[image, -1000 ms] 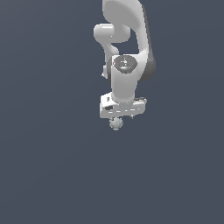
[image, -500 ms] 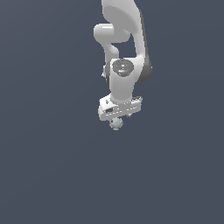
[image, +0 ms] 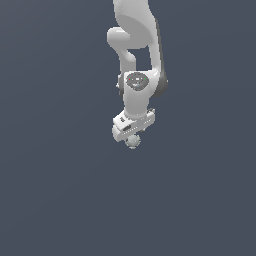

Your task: Pick up the object and move it to a goal position.

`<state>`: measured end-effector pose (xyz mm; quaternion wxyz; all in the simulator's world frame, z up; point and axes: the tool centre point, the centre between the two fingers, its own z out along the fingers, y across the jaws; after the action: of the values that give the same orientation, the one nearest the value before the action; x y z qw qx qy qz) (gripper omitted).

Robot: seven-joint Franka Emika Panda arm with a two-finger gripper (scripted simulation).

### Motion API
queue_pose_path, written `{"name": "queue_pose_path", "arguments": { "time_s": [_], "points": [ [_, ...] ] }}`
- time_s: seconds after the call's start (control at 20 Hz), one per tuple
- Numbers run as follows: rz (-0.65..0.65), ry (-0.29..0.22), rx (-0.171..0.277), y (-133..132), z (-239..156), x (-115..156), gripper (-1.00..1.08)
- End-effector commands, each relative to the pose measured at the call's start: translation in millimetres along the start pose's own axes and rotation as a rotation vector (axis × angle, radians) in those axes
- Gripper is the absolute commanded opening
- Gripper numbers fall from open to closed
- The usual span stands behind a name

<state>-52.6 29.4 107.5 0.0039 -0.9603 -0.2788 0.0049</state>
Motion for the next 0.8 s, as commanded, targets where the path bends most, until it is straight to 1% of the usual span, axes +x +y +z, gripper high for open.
{"name": "queue_pose_path", "arguments": {
  "time_s": [0.0, 0.4, 0.75],
  "points": [
    [-0.060, 0.002, -0.004, -1.1, 5.4, -4.6, 1.00],
    [-0.176, 0.005, -0.010, -3.9, 15.9, -14.1, 1.00],
    [-0.198, 0.006, -0.010, -4.5, 17.9, -16.0, 1.00]
  ]
}}
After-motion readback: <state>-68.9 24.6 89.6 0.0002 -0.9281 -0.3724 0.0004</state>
